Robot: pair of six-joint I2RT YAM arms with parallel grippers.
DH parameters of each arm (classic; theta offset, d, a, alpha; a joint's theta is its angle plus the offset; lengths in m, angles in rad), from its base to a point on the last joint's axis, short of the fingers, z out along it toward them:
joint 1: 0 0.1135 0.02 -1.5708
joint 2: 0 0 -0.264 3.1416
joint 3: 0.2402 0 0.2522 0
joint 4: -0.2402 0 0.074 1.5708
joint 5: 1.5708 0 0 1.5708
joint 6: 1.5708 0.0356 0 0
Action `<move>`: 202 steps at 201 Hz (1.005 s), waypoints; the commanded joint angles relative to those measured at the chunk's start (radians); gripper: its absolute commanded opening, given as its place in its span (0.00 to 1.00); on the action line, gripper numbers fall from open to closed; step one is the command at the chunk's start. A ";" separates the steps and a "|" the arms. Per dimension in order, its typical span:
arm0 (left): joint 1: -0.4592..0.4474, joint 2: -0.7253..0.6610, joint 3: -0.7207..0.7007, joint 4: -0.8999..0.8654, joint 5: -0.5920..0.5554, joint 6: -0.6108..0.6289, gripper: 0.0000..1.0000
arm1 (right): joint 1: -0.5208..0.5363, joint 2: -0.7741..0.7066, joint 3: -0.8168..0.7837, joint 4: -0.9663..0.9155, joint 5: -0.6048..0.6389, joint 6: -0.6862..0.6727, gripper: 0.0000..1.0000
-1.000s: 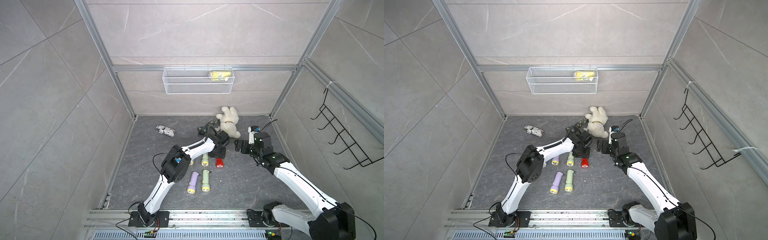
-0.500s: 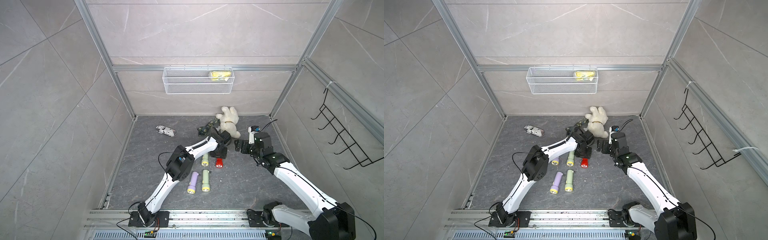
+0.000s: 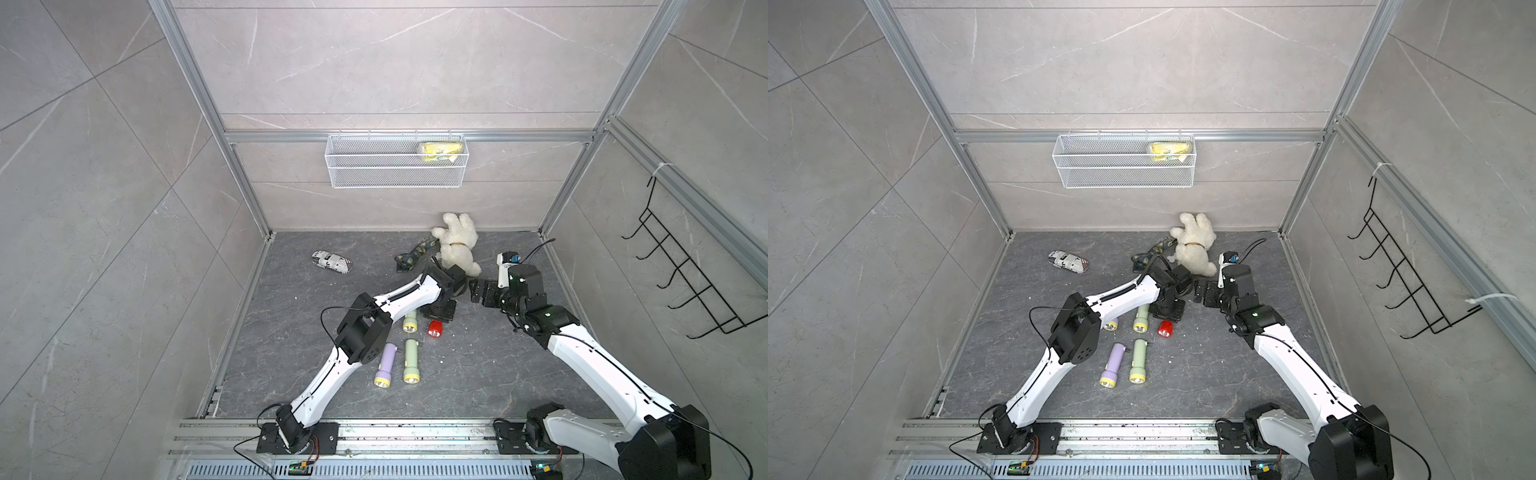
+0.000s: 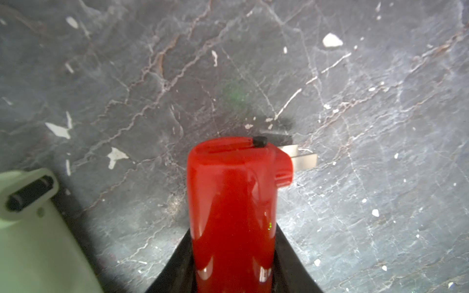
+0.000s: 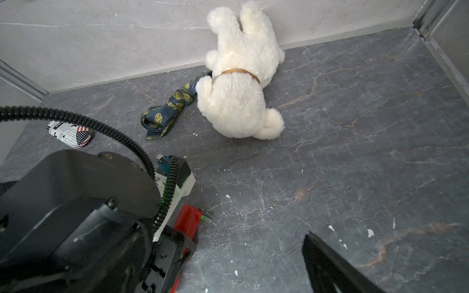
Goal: Close the plug at the bottom of the flashlight
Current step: Pick up the flashlight from the center of the board.
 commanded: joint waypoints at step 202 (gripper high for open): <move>0.028 -0.841 -0.830 0.895 -0.210 0.373 0.00 | -0.011 0.061 0.161 0.025 -0.131 0.002 1.00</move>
